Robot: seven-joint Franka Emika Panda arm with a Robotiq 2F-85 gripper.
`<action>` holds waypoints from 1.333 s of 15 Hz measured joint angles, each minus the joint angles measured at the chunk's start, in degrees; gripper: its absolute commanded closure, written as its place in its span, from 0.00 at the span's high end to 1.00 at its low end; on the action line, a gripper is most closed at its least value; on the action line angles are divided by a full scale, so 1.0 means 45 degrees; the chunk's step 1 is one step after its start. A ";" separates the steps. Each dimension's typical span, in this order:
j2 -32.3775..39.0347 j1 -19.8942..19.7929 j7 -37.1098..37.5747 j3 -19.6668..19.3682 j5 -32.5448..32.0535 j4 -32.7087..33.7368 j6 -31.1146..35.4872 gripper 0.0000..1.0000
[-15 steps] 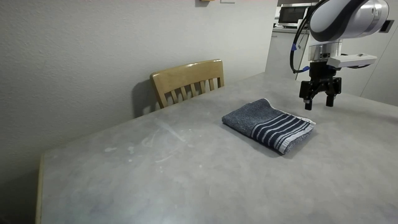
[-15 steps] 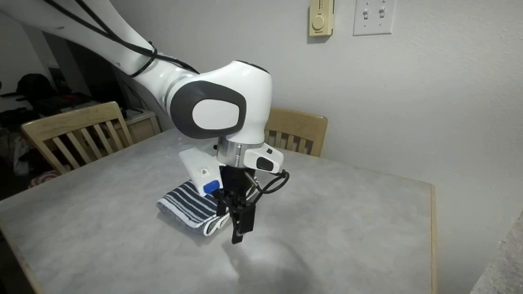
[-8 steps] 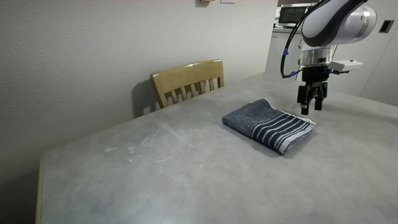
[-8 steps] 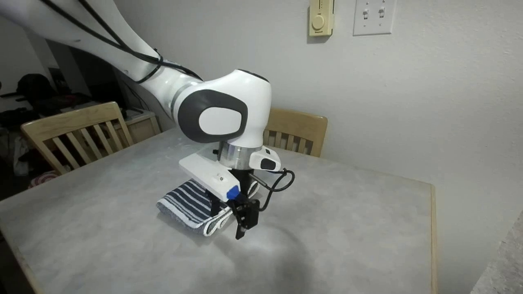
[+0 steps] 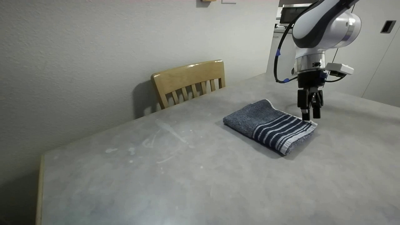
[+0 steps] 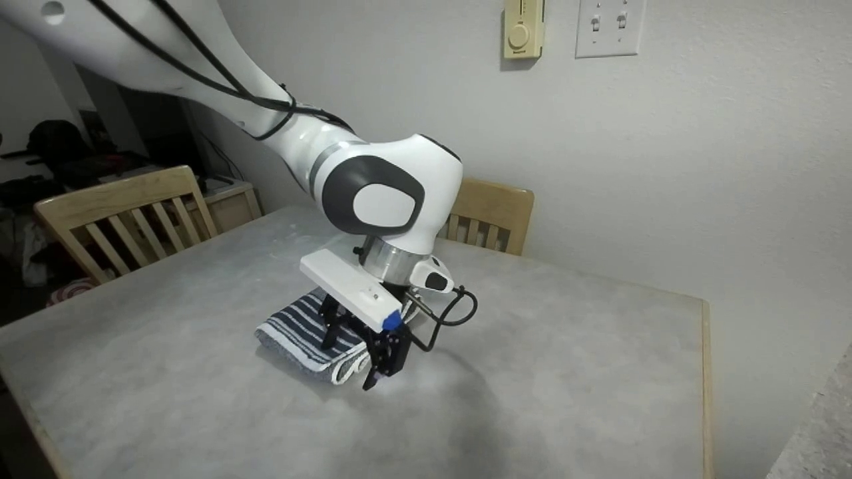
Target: Unfold the cloth on the table
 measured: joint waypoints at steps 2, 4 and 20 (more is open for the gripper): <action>0.0175 -0.0133 -0.0154 0.0060 0.0309 0.0398 -0.0717 1.00; 0.0362 -0.0253 -0.0252 0.0085 0.0676 0.0688 -0.0933 1.00; 0.2185 -0.0446 0.1041 0.0282 0.1385 0.3070 -0.2378 0.88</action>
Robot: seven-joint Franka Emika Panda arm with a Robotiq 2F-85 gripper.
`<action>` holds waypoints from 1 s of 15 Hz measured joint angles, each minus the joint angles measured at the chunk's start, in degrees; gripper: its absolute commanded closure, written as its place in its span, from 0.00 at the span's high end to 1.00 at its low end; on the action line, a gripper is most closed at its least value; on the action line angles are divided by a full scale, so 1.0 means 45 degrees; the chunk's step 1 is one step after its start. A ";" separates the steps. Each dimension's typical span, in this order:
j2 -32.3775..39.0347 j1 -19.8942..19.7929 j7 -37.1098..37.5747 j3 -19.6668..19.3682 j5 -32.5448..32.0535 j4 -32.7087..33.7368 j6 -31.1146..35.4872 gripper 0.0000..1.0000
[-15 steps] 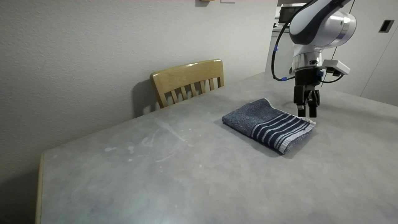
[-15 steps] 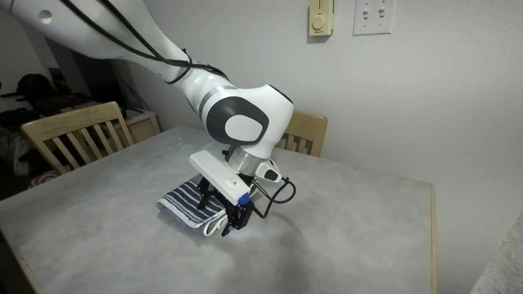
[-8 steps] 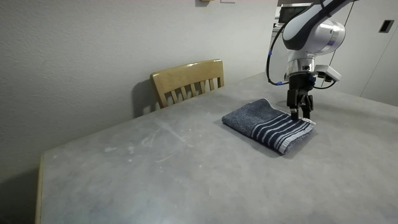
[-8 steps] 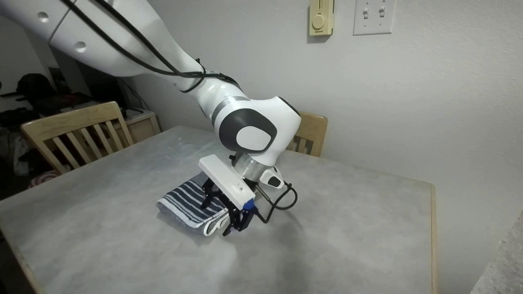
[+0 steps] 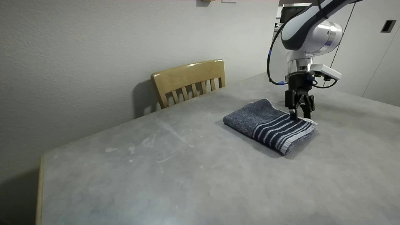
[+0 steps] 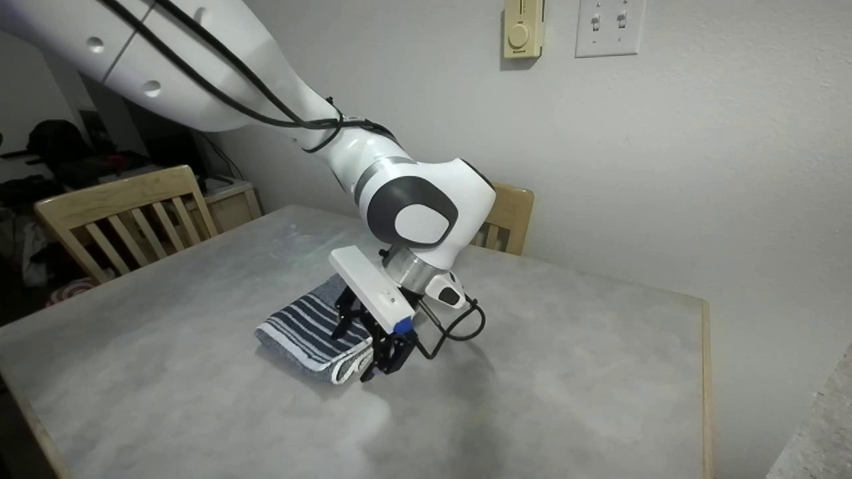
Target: Unfold the cloth on the table
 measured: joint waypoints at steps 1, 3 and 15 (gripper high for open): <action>-0.0009 0.0008 0.0252 -0.0013 0.0000 0.0015 0.0014 0.86; -0.0044 0.0042 0.0641 -0.0040 0.0000 0.0030 0.0027 0.71; -0.0297 0.0151 0.0931 -0.0042 -0.0008 0.0037 -0.0056 0.31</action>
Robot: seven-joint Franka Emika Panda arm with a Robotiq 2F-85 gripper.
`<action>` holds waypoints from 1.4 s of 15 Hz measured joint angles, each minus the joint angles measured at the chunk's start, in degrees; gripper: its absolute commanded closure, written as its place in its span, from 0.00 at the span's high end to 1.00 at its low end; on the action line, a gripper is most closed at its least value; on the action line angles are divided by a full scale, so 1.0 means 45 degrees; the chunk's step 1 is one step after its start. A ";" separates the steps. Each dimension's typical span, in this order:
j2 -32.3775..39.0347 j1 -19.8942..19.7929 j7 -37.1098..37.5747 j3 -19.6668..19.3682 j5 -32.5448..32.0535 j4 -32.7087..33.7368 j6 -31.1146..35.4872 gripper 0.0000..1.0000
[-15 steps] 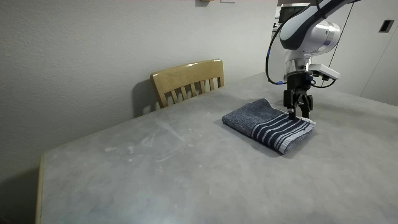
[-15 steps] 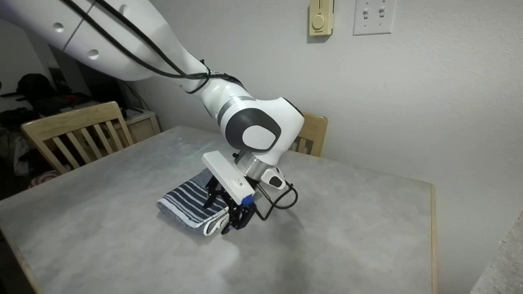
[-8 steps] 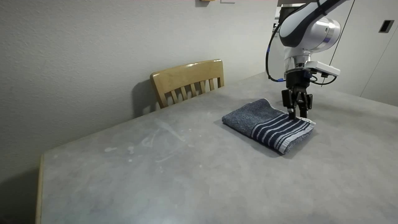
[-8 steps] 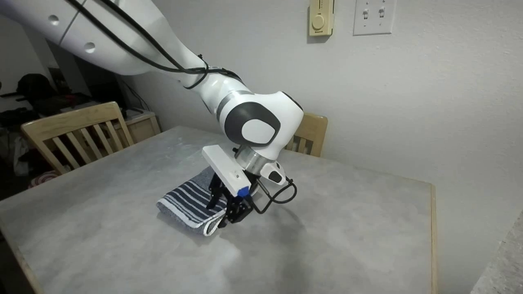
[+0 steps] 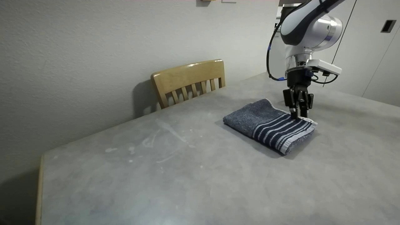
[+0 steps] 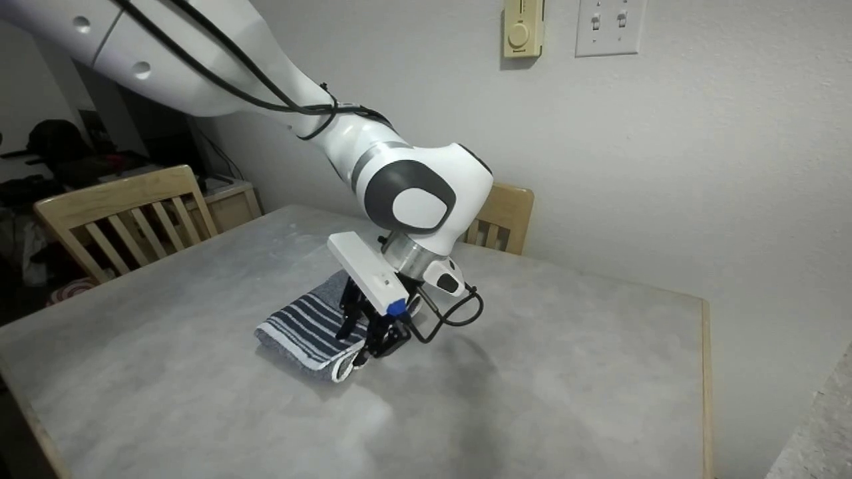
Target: Unfold the cloth on the table
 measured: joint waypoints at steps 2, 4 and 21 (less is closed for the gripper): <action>0.0023 -0.0013 -0.0190 0.0000 0.0000 0.0001 -0.0051 0.17; 0.0037 -0.0023 -0.0316 0.0000 0.0000 0.0001 -0.0082 0.03; -0.2002 0.1869 0.3978 -0.0746 -0.0623 -0.2787 0.3270 0.02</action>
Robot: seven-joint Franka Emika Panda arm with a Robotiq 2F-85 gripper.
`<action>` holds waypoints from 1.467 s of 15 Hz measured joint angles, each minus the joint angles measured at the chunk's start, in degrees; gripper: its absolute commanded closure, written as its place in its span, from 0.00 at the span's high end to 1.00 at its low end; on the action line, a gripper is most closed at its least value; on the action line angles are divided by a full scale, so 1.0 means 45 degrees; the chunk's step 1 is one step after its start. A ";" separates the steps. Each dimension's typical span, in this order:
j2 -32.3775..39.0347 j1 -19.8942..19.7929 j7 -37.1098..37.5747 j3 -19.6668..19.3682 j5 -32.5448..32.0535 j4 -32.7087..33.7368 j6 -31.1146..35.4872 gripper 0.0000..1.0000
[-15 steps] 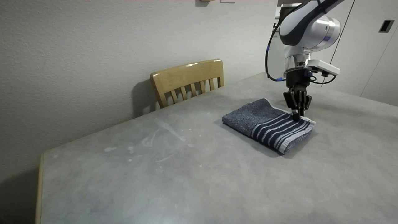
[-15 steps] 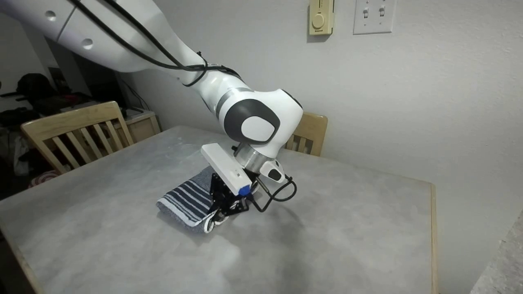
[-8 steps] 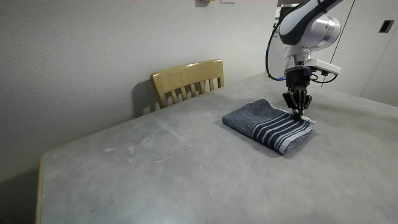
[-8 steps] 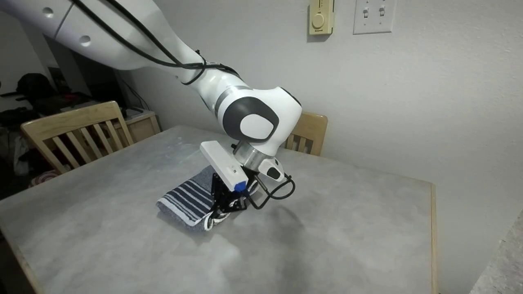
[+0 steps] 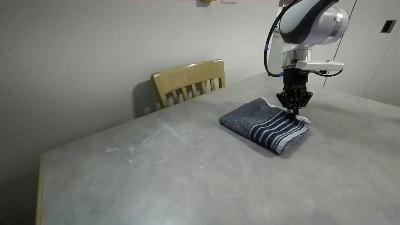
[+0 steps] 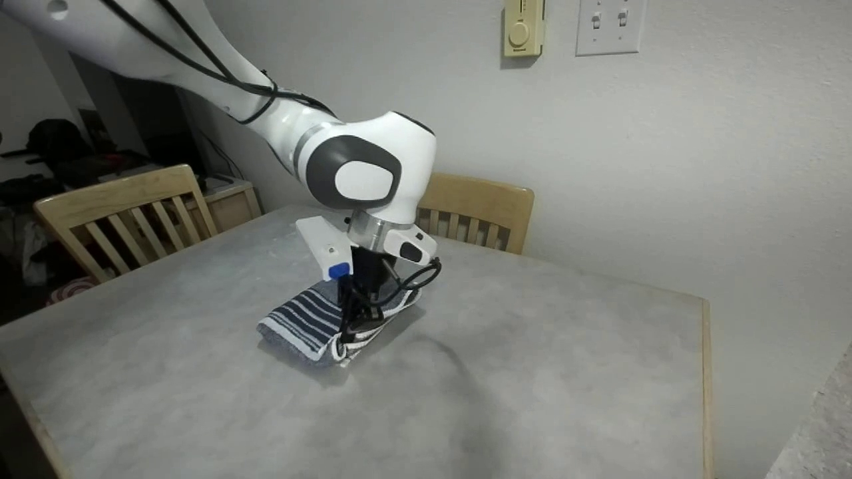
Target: Unfold the cloth on the table
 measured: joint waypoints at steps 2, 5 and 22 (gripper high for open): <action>-0.0456 0.0394 0.0857 -0.0136 -0.0229 -0.0593 0.0602 0.02; -0.1018 0.0860 0.1999 -0.0305 -0.0595 -0.1295 0.1423 0.02; -0.2362 0.2979 0.3272 -0.0289 -0.2447 -0.2430 0.3358 0.02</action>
